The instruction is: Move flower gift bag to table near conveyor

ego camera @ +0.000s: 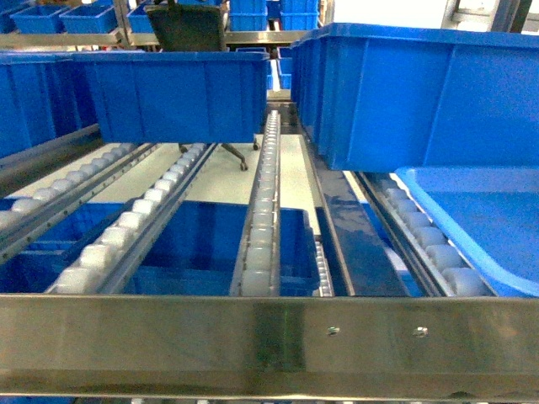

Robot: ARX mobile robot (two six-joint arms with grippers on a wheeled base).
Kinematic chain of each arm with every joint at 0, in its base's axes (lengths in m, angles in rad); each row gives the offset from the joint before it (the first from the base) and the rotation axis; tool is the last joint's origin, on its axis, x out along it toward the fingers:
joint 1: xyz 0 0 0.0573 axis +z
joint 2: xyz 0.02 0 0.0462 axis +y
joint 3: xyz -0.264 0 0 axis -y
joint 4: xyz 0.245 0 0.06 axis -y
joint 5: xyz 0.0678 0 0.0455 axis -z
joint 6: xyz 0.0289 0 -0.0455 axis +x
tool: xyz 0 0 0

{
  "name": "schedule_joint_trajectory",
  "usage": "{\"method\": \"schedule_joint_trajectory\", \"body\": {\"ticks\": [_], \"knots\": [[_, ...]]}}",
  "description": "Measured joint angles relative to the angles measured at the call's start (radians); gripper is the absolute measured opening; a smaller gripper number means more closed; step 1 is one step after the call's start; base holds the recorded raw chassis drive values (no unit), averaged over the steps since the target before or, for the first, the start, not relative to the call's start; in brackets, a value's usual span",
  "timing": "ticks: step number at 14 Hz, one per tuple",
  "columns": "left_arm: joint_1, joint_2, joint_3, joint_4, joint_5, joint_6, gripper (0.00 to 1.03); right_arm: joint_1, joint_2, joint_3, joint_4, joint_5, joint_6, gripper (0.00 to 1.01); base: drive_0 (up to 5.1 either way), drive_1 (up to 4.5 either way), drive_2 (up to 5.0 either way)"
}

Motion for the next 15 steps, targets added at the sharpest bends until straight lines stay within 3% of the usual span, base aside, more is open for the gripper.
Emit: {"method": "schedule_joint_trajectory", "body": {"ticks": [15], "knots": [[0.0, 0.0, 0.0, 0.001, 0.0, 0.0, 0.02, 0.0, -0.001, 0.0, 0.0, 0.0, 0.001, 0.02, -4.7, 1.41, 3.6]]}}
